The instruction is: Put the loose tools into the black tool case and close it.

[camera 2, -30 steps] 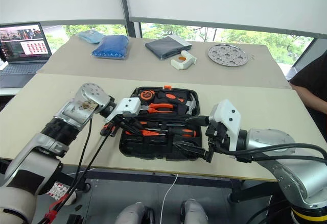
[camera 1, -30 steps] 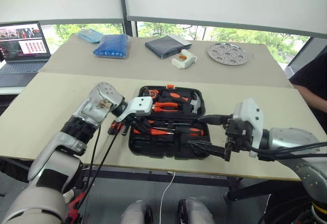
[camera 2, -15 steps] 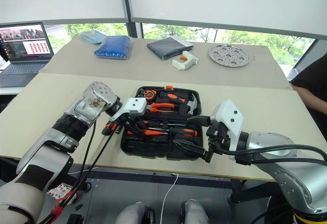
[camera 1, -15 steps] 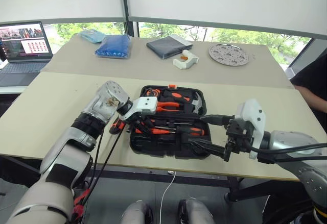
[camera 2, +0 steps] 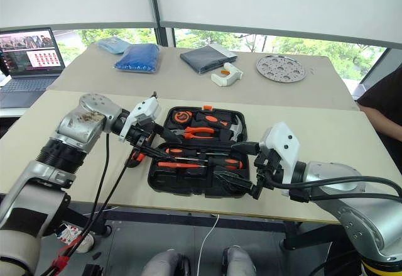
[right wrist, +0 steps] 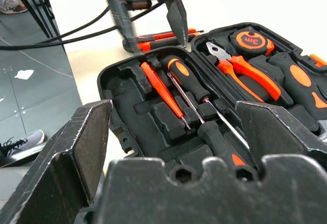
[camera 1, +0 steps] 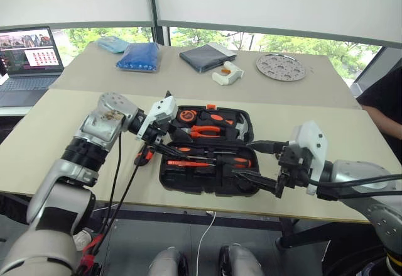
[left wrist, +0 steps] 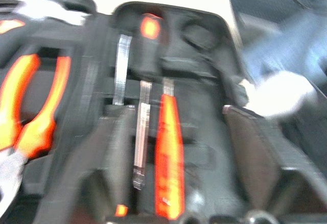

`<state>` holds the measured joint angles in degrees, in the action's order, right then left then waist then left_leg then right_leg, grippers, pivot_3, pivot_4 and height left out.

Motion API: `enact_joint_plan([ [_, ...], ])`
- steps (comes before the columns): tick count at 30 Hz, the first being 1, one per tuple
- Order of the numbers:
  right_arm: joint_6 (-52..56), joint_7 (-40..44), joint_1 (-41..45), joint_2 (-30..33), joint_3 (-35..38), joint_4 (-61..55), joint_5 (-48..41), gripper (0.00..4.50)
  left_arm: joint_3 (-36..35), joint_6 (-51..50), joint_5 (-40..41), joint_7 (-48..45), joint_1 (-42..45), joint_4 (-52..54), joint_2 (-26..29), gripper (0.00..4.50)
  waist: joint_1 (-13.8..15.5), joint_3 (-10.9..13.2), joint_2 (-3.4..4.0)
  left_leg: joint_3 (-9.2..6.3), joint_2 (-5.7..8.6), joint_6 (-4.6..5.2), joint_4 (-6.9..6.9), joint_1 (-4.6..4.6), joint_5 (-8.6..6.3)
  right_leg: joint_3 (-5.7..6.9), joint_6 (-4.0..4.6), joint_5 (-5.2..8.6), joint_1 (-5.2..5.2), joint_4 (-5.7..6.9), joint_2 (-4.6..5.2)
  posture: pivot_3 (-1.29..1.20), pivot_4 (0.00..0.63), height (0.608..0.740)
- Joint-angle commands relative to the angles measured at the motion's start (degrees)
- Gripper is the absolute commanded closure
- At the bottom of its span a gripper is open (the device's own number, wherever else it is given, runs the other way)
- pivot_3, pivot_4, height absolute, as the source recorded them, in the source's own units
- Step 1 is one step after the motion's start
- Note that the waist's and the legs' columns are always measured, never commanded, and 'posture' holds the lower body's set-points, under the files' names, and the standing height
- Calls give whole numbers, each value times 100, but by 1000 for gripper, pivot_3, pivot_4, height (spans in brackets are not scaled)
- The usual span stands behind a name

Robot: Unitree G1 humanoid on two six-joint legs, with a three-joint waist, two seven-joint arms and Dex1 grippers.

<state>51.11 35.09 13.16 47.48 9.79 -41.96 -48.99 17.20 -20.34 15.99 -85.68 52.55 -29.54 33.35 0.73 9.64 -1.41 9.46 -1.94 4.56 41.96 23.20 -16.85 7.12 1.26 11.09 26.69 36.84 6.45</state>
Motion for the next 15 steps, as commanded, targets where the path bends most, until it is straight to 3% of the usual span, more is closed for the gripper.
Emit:
enact_joint_plan([
  [1,-142,11,38,0,17,13,60,0,-438,16,191,408,-201,-146,-391,3120,1,1,-2,-1,0,1,1,1,0,1,0,0,0,-1,1,0,150,718],
  [5,-232,-7,36,-40,-57,72,217,0,-499,-122,161,504,-536,-64,-589,4483,-5,1,-2,-1,0,1,0,4,0,1,-1,-3,0,-5,-1,0,150,718],
  [15,-223,393,-95,85,-225,-156,165,0,-276,305,-306,629,-1049,145,-526,4483,-9,-1,0,-3,-2,3,-1,-26,-3,2,-1,-3,-28,-8,2,0,150,718],
])
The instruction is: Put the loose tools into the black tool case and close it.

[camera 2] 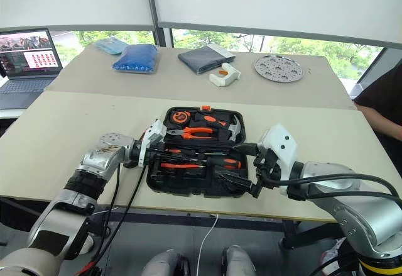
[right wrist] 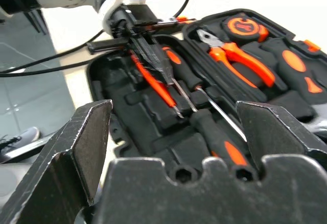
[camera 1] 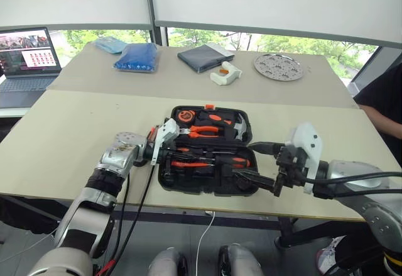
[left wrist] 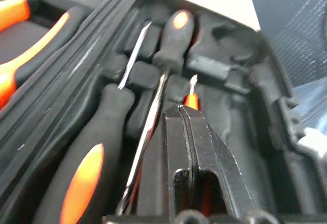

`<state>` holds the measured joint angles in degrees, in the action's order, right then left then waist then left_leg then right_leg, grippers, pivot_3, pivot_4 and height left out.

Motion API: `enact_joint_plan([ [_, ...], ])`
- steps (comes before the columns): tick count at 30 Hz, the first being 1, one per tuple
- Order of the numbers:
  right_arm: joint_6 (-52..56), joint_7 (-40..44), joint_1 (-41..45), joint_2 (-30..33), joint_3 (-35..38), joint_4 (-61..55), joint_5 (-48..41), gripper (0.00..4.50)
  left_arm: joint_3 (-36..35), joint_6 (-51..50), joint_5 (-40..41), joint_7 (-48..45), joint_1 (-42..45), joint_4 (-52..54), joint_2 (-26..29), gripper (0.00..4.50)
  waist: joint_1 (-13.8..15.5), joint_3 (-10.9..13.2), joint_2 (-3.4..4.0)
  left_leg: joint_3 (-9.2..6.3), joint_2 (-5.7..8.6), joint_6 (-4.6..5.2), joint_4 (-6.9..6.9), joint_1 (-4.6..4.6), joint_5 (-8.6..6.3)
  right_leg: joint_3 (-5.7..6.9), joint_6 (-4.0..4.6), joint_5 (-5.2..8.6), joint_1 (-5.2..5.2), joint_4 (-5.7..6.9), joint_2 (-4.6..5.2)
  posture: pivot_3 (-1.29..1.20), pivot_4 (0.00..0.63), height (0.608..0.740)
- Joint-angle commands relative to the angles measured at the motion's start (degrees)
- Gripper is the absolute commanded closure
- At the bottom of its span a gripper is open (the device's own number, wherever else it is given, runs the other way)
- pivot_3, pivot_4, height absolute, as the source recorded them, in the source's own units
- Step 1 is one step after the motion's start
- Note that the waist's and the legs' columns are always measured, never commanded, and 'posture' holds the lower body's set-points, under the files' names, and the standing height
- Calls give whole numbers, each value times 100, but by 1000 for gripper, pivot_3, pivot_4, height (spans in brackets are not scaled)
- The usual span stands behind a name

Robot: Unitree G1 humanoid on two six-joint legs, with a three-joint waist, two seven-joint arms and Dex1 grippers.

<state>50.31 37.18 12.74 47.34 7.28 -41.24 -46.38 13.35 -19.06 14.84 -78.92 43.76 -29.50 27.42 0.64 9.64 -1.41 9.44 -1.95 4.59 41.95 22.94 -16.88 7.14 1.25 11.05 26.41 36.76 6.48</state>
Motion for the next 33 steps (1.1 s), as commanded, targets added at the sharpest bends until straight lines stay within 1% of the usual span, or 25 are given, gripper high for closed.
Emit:
enact_joint_plan([
  [1,-141,216,-72,113,9,-249,-87,0,124,208,-231,-38,-188,129,69,4483,0,-1,1,-1,0,4,-2,-7,-3,-1,0,0,-5,0,3,0,150,718],
  [7,-123,283,-122,113,22,-305,-67,0,186,534,-434,-132,-402,186,224,4483,-9,-8,2,-2,-2,5,-2,-11,-4,-3,1,0,-7,-1,5,0,150,718],
  [14,-117,249,-30,50,-73,-263,-31,0,83,647,-496,-96,-399,84,304,4483,-28,-13,5,-2,-5,5,-3,-17,-5,-5,1,0,-10,2,6,0,150,718],
  [18,-150,303,90,54,-170,-173,1,0,-152,635,-412,137,-269,35,274,4483,-44,-13,5,-2,-7,5,-4,-18,-5,-6,1,0,-9,3,6,0,150,718],
  [22,-157,321,229,15,-266,-144,0,0,-519,317,-132,167,-307,595,553,4483,-73,-12,4,-2,-10,5,-4,-15,-5,-5,2,-1,-7,3,5,0,150,718],
  [24,-137,357,356,-5,-309,-73,-33,0,-856,-126,131,264,-521,1156,834,4483,-96,-12,4,-2,-13,3,-6,-11,-4,-5,3,-1,-3,3,4,0,150,718],
  [26,-136,447,587,-41,-370,121,-59,0,-1469,-799,501,579,-964,1922,1233,3975,-139,-11,3,-3,-14,1,-9,-8,-3,-4,4,-1,0,0,4,0,150,718],
  [27,-128,481,689,-66,-393,216,-72,0,-1753,-1080,655,755,-1185,2226,1382,3817,-158,-10,3,-2,-15,-1,-10,-8,-2,-6,5,0,1,0,5,0,150,718],
  [28,-127,515,792,-104,-425,314,-76,0,-2086,-1334,772,984,-1463,2516,1517,3393,-161,-10,2,-2,-16,-1,-10,-8,-1,-9,6,1,2,-1,7,0,150,718],
  [29,-143,572,890,-143,-471,407,-65,0,-2471,-1571,857,1236,-1808,2784,1645,3067,-154,-10,2,-3,-19,-3,-10,-9,-2,-10,6,1,0,-4,9,0,150,718],
  [30,-156,615,956,-168,-506,467,-51,0,-2728,-1744,931,1429,-2053,2987,1731,2616,-152,-10,3,-4,-19,-3,-11,-9,-2,-7,5,1,0,-5,8,0,150,718],
  [31,-189,691,1028,-194,-570,539,-15,0,-3068,-1875,968,1601,-2428,3201,1827,2343,-142,-10,3,-3,-19,-6,-14,-11,-4,-9,5,2,-1,-8,12,0,150,718],
  [33,-267,883,1151,-228,-725,667,67,0,-3719,-2001,923,1867,-3253,3542,1970,1536,-139,-9,5,-4,-20,-7,-17,-11,-5,-6,6,3,-2,-11,16,0,150,718],
])
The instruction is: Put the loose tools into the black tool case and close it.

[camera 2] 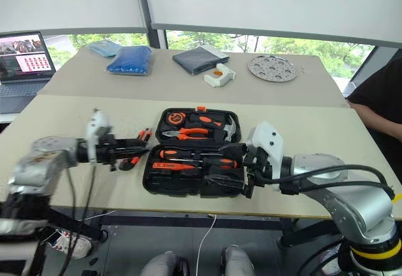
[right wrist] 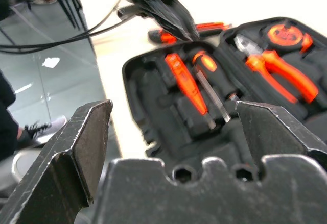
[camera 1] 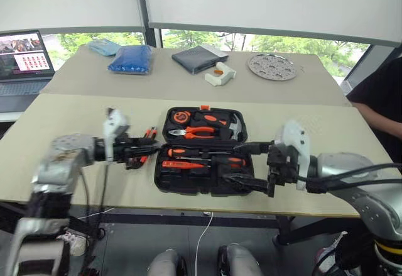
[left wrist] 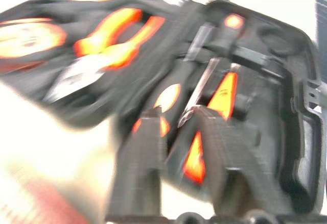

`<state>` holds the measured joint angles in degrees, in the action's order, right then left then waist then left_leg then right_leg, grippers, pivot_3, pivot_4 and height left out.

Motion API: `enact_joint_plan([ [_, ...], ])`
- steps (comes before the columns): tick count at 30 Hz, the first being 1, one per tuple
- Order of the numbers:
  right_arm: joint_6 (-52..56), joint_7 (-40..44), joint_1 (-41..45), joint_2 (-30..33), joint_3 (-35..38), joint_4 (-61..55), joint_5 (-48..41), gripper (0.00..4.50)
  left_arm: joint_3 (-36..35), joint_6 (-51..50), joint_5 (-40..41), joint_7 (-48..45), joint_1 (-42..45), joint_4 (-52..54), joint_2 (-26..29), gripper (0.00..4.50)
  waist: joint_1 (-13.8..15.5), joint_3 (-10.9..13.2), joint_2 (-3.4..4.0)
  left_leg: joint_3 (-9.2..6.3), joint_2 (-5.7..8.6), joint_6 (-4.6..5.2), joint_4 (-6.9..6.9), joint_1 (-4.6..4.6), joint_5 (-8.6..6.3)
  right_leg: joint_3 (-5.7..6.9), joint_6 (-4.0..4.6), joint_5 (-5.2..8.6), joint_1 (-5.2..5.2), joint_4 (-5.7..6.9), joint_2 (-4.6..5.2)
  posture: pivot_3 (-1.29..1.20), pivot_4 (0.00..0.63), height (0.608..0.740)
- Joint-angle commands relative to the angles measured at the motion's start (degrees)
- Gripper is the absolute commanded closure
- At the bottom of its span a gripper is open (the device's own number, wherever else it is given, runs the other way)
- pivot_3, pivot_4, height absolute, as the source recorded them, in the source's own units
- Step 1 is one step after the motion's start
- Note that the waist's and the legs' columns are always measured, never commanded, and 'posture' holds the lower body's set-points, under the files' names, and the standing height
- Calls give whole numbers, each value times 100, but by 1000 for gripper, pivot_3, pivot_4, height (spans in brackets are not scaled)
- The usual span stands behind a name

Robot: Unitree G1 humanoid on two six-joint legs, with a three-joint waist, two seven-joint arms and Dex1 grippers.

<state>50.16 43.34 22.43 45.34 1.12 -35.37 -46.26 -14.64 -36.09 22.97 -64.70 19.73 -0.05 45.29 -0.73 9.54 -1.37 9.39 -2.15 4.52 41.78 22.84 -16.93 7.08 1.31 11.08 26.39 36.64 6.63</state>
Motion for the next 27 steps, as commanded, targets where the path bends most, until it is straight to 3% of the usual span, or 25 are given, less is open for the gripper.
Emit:
enact_joint_plan([
  [1,-293,363,229,-32,-179,129,95,0,-1163,-325,88,541,-1200,749,227,1159,1,1,1,0,0,-3,-2,-3,-2,-1,0,1,0,0,4,0,150,718],
  [4,-409,549,338,-51,-325,269,222,0,-1412,-508,140,808,-1684,1177,275,70,80,3,0,-1,0,-9,-4,2,-6,8,-1,2,0,-4,13,0,150,718],
  [10,-579,771,502,-123,-516,439,430,0,-1017,-1430,289,1644,-1264,1691,210,28,233,4,1,-5,12,-62,-4,4,-35,17,1,0,0,-5,48,0,150,718],
  [17,-626,670,355,-204,-524,303,579,0,384,-2543,177,2339,221,1526,132,28,199,4,0,1,18,-64,-8,4,-30,18,-4,-5,0,7,10,0,150,718],
  [27,-563,194,-73,-195,-265,-200,648,0,1941,-2028,-804,2810,1550,-674,-515,28,145,5,-2,10,17,-29,-8,-1,-2,15,2,6,1,12,-19,0,150,718],
])
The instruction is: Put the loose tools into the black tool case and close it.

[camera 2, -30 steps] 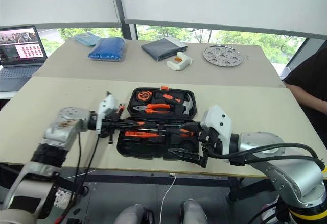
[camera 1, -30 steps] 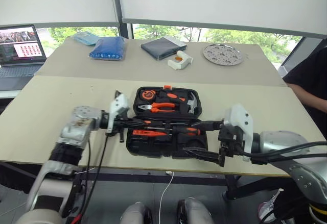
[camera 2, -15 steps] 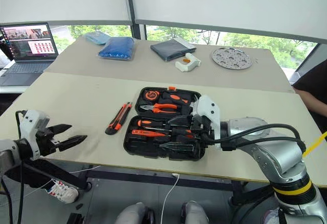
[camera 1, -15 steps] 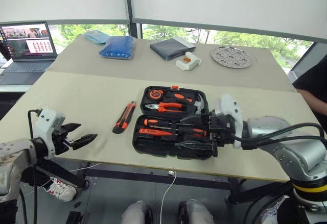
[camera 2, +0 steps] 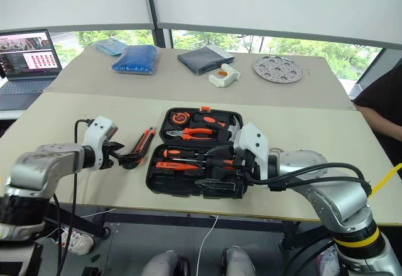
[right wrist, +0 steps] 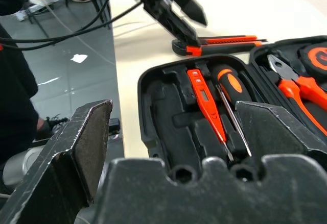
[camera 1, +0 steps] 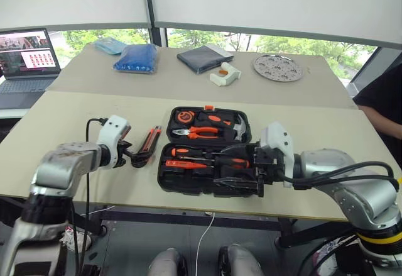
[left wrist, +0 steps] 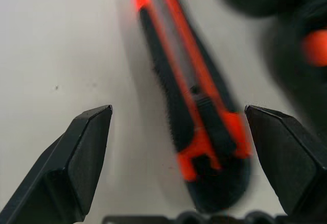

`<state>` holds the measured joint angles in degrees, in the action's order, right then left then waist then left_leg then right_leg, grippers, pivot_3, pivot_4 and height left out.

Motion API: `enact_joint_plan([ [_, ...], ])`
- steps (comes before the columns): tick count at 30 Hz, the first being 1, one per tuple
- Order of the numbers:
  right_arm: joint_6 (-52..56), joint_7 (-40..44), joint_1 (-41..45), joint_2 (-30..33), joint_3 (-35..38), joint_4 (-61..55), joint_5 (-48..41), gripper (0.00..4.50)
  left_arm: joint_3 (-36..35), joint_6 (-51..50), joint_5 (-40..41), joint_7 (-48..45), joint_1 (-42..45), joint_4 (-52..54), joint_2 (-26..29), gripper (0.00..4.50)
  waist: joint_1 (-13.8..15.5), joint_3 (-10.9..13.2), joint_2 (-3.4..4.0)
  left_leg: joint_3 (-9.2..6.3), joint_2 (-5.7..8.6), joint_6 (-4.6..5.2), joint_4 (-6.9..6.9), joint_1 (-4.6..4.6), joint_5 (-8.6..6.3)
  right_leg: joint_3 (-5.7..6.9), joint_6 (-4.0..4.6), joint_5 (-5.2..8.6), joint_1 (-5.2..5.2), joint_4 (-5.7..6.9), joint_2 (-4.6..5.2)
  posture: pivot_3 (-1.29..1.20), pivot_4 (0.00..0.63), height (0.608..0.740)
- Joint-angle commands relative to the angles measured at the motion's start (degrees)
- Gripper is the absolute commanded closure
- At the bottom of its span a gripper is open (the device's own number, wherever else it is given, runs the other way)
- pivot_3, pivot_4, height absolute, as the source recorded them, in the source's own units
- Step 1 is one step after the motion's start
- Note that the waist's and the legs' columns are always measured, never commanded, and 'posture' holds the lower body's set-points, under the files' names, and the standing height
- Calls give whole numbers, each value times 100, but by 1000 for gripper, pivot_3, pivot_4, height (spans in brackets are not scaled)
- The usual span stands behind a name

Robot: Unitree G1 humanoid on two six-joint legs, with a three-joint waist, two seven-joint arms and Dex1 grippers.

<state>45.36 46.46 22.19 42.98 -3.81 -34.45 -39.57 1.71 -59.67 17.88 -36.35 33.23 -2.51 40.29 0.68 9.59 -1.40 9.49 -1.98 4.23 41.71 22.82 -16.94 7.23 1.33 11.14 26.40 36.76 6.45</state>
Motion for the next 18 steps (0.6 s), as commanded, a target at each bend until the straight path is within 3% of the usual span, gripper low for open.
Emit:
enact_joint_plan([
  [1,-81,-142,-74,44,247,-316,-17,0,400,412,-343,-90,236,-532,-21,28,8,0,1,0,0,-3,0,-3,-2,-2,0,0,-2,0,3,0,150,718],
  [2,-77,-164,-96,40,267,-337,-24,0,469,522,-394,-128,256,-618,-32,28,6,-1,1,0,1,-16,-1,-4,-9,-5,0,0,-2,0,8,0,150,718],
  [5,-54,-226,-188,51,346,-413,-71,0,475,763,-482,-189,332,-905,-55,718,6,-2,3,-2,0,-39,0,-11,-22,-11,0,0,-4,6,17,0,150,718],
  [8,2,-247,-308,77,450,-480,-150,0,315,1029,-522,-361,427,-1140,110,1915,8,-2,2,-6,-2,-40,0,-12,-22,-9,0,-1,-4,9,42,0,150,718],
  [11,43,-236,-425,127,525,-539,-188,0,40,1695,-418,-804,576,-1275,351,2730,2,-1,2,-6,-2,-32,0,-10,-18,-7,0,0,-3,10,45,0,150,718],
  [14,72,-246,-543,185,587,-610,-220,0,-294,2981,-24,-1990,611,-1105,614,2730,-9,5,-9,-6,-3,-24,1,18,-13,-3,5,-1,26,10,40,0,150,718],
  [18,147,-262,-755,278,730,-761,-398,0,74,3542,247,-3781,682,-660,1096,2730,4,5,-9,-2,-2,0,3,40,4,2,44,-23,50,10,39,0,150,718],
])
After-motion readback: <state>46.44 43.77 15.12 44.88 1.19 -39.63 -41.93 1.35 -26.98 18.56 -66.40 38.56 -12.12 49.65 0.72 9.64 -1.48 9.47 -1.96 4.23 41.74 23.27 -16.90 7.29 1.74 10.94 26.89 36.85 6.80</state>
